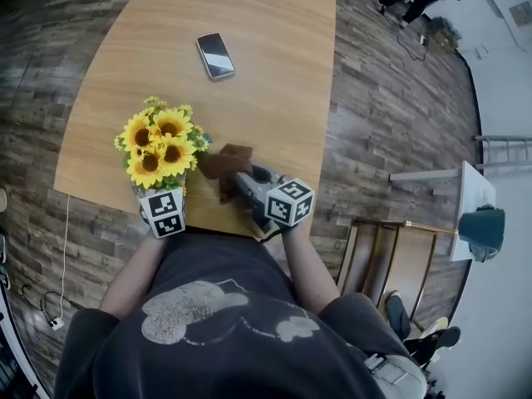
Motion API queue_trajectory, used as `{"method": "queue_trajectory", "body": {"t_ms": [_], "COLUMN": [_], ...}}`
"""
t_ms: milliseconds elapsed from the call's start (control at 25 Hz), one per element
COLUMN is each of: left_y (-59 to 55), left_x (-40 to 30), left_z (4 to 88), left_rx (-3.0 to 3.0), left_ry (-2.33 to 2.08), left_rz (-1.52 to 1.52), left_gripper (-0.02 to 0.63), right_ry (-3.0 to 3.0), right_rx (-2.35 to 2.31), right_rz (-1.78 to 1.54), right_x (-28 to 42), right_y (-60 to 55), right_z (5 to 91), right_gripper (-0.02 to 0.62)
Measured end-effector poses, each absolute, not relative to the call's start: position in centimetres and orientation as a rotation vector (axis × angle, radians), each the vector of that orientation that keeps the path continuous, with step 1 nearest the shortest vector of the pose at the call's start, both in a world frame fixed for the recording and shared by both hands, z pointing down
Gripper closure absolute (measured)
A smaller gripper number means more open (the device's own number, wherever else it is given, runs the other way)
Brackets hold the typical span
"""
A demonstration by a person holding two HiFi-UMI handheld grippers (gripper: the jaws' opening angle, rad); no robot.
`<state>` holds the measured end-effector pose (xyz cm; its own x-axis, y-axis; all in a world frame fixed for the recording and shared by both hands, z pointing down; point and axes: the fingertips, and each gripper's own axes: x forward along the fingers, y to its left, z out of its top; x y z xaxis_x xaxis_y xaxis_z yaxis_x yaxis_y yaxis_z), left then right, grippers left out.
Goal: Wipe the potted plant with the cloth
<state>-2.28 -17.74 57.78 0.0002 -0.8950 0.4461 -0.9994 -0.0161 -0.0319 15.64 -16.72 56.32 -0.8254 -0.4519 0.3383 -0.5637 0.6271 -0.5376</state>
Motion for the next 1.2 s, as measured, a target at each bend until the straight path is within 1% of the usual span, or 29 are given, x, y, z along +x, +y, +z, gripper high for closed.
{"method": "queue_trajectory", "body": {"t_ms": [280,560,920,1200], "left_y": [-17.5,-17.1,-15.4,-14.6], "left_x": [-2.5,-3.1,-3.9,-4.7], "left_z": [57.6,57.7,57.9,57.9], "left_rx": [2.056,2.267,2.567,2.735], "left_ry": [-1.891,-1.68,-1.292,-0.996], "left_rz": [0.491,0.558,0.616,0.666], "left_gripper": [0.087,0.091,0.091,0.092], "right_ry": [-2.678,-2.685,-2.664,-2.604], "right_rx": [0.813,0.812,0.818,0.806], "right_rz": [0.957,0.915,0.816,0.888], "right_x": [15.5,13.7,8.3,3.8], "right_y": [-17.9,-19.8,-23.3,-24.6], "right_z": [56.1,54.9,54.4,56.4], "right_gripper": [0.546,0.546,0.546,0.546]}}
